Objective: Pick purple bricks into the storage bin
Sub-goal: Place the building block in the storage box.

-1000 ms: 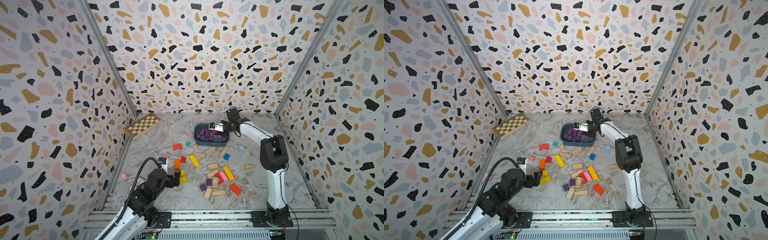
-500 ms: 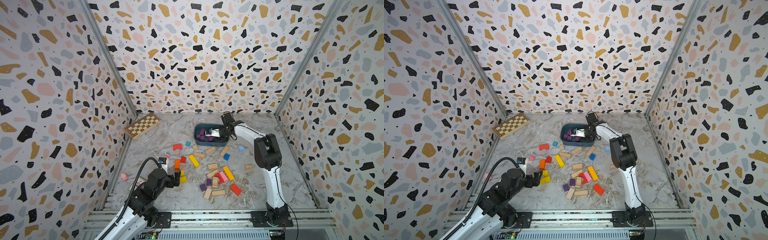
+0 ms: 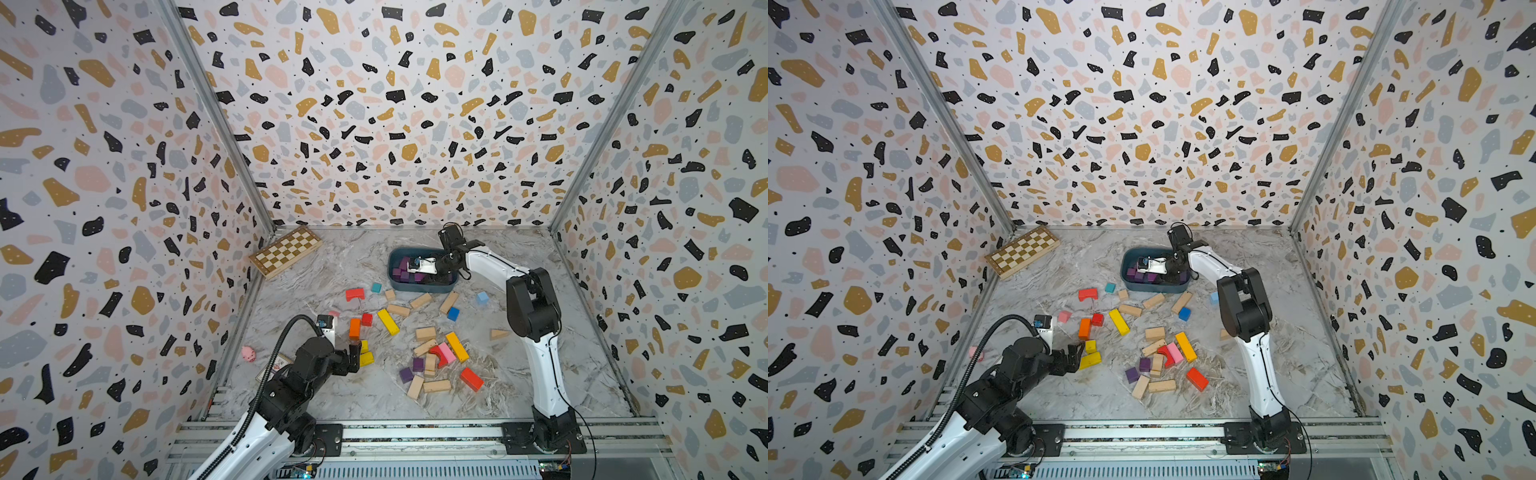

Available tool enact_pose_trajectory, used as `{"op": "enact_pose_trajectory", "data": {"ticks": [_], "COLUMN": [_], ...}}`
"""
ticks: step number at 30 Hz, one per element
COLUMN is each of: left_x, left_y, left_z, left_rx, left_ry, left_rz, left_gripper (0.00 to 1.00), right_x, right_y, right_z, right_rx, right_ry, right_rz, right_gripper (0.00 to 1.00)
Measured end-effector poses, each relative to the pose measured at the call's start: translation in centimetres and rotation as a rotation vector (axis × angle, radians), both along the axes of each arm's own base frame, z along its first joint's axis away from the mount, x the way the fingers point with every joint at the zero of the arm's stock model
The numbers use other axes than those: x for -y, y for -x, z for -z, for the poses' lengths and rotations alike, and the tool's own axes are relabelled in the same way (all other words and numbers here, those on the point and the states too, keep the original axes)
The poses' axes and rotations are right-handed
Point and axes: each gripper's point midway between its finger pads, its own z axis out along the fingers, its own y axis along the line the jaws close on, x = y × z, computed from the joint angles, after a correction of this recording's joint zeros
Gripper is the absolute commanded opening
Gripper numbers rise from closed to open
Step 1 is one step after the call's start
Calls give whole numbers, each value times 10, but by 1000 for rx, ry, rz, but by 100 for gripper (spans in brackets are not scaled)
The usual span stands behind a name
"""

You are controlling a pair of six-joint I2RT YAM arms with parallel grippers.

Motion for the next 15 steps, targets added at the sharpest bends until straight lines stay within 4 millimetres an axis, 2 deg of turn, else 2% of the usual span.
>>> {"op": "enact_pose_trajectory", "data": {"ticks": [15], "left_x": [0], "left_y": [0], "left_z": [0], "left_rx": [0], "left_ry": [0], "left_rz": [0], "left_gripper": [99], "right_x": [2], "right_y": [-3], "right_z": [4], "right_rx": [2], "right_ry": [4], "right_rz": [29], "right_gripper": [37]}}
